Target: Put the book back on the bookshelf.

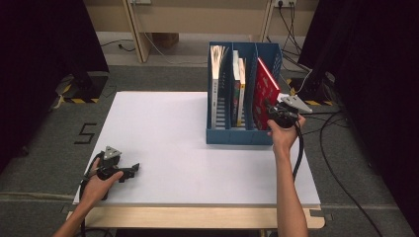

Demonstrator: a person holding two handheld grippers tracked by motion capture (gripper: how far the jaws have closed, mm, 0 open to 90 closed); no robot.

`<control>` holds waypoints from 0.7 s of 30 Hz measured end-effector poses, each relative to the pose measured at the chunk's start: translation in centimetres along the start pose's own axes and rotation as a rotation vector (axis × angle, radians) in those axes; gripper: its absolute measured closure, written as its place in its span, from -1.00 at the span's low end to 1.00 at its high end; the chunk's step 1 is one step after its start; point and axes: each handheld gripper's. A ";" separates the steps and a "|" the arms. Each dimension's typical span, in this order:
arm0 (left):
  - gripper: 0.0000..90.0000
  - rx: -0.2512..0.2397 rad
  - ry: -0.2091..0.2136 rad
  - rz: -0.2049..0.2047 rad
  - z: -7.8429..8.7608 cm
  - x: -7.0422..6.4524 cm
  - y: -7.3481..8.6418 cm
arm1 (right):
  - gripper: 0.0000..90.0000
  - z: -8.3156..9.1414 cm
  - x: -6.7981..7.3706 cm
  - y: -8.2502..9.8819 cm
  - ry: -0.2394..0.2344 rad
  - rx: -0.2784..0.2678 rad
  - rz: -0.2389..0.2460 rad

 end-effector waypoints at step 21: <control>-0.74 0.000 -0.001 0.000 0.0 0.0 0.0 | 0.61 2.9 -1.1 2.4 -0.036 0.085 0.123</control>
Point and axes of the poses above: each handheld gripper's, and its own axes: z roughly backward along the jaws, y roughly out of its underside, x roughly to its left, and after that the axes turned 3 degrees about x, right-handed
